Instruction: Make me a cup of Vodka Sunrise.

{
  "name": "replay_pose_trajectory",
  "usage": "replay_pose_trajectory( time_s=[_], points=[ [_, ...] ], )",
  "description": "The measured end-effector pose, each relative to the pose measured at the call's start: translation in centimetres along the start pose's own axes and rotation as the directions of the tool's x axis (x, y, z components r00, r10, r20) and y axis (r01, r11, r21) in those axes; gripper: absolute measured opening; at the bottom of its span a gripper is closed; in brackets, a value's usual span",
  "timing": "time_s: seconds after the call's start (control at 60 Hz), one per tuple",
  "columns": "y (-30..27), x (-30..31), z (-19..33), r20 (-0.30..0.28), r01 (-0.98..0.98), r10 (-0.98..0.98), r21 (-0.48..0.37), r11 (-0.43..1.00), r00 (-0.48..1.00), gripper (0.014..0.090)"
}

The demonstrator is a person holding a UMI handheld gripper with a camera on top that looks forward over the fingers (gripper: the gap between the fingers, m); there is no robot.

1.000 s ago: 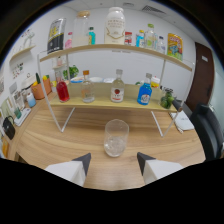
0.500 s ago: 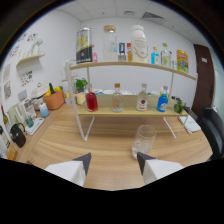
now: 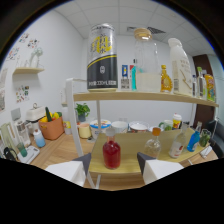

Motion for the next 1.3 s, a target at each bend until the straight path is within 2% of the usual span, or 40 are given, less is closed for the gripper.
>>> replay_pose_trajectory(
  time_s=[0.05,0.1,0.25,0.283,0.3,0.567,0.783,0.883,1.017,1.183,1.3],
  points=[
    [-0.1,0.0,1.5,-0.008,0.003,-0.003,0.010,1.000,1.000,0.0853],
    [-0.1,0.0,2.7,-0.022,0.012,-0.012,0.006,1.000,1.000,0.0788],
    [0.9,-0.6,5.0,-0.025,0.039,-0.039,-0.024,0.999,0.999,0.0467],
    [1.1,-0.3,5.3,-0.038,0.043,-0.044,-0.030,0.999,0.998,0.0381],
    [1.2,-0.3,5.4,-0.047,0.043,-0.045,-0.029,0.999,0.998,0.0366],
    [0.7,-0.4,4.6,-0.002,0.026,-0.026,-0.021,0.999,1.000,0.0348],
    [-0.2,0.6,-0.8,0.016,0.031,-0.032,0.014,0.999,0.999,0.0349],
    [1.5,2.4,-3.1,0.004,0.022,-0.022,0.003,1.000,1.000,0.0347],
    [5.4,5.2,-4.3,-0.002,-0.012,0.012,-0.058,0.998,1.000,0.0348],
    [8.2,8.0,-4.8,0.008,-0.176,0.178,-0.114,0.978,0.984,0.0348],
    [6.6,8.3,-5.0,0.073,-0.397,0.405,-0.102,0.912,0.911,0.0348]
  ],
)
